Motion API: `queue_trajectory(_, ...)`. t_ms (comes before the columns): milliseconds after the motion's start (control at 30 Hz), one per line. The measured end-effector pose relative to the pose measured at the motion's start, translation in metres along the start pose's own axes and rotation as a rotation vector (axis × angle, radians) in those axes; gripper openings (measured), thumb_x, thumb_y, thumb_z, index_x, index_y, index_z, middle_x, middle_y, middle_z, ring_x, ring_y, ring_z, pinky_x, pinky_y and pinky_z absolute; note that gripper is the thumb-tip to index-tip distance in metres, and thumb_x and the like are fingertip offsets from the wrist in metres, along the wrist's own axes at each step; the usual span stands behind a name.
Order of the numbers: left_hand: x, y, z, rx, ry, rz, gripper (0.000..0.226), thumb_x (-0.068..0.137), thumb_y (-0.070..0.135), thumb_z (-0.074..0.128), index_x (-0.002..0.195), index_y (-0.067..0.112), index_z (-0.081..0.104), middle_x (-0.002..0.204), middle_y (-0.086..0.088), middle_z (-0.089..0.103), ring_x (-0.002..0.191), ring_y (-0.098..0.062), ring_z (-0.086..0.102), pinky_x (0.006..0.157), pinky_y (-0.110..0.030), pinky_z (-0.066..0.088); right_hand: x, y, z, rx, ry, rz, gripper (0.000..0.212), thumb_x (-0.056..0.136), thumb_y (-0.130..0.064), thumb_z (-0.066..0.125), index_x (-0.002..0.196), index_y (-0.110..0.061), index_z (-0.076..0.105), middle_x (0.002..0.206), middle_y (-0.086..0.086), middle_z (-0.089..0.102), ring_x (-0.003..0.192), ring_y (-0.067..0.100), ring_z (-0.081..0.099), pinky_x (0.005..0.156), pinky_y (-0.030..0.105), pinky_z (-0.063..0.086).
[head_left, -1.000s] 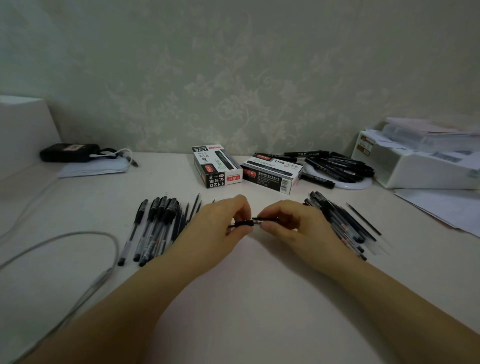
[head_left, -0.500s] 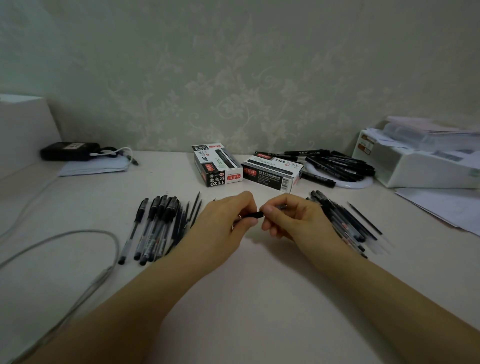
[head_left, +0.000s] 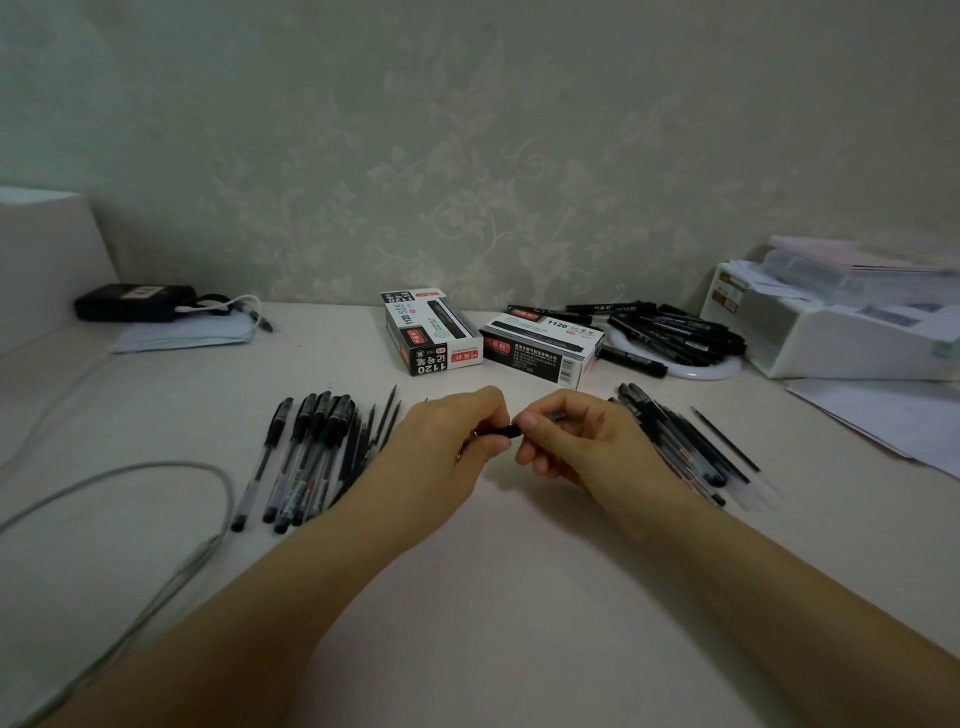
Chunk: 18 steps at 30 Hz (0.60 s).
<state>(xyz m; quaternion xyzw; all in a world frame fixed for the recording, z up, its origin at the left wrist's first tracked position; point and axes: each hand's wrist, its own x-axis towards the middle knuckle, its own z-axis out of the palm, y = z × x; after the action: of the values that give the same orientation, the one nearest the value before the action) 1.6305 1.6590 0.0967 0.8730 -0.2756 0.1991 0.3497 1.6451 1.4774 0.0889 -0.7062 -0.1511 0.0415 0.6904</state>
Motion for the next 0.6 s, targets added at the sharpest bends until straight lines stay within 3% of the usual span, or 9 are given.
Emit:
queue_trajectory(233,0.001,0.004,0.000,-0.025,0.059,-0.017,0.009,0.089,0.014,0.064,0.084,0.017,0.058,0.061,0.014,0.052,0.062,-0.005,0.049,0.055,-0.015,0.039,0.001,-0.002,-0.002,-0.019,0.008,-0.051,0.023,0.079,-0.035,0.071,0.090,-0.015,0.072,0.073,0.009,0.073,0.060,0.013,0.063,0.059,0.020,0.052)
queue_trajectory(333,0.001,0.007,0.001,0.019,0.072,-0.005,0.007,0.091,0.016,0.062,0.086,0.019,0.056,0.070,0.016,0.053,0.067,-0.002,0.051,0.059,-0.009,0.038,0.001,-0.002,-0.001,-0.044,0.024,-0.077,0.031,0.079,-0.038,0.070,0.099,-0.014,0.070,0.077,0.008,0.074,0.065,0.014,0.067,0.063,0.020,0.054)
queue_trajectory(467,0.004,0.000,-0.008,0.124,0.231,-0.081,0.005,0.089,0.016,0.063,0.092,0.016,0.059,0.091,0.006,0.052,0.074,-0.008,0.052,0.065,-0.018,0.040,0.001,0.000,-0.007,-0.236,0.168,-0.095,0.024,0.088,-0.038,0.067,0.105,-0.022,0.064,0.081,0.001,0.075,0.070,0.013,0.070,0.063,0.020,0.054)
queue_trajectory(600,0.003,-0.024,-0.038,0.378,0.325,-0.387,0.007,0.091,0.027,0.058,0.093,0.021,0.057,0.088,0.003,0.058,0.078,-0.020,0.055,0.069,-0.033,0.042,0.000,0.005,-0.019,-0.517,0.305,-0.119,0.006,0.093,-0.032,0.065,0.098,-0.027,0.065,0.078,-0.005,0.073,0.069,0.006,0.068,0.066,0.016,0.055)
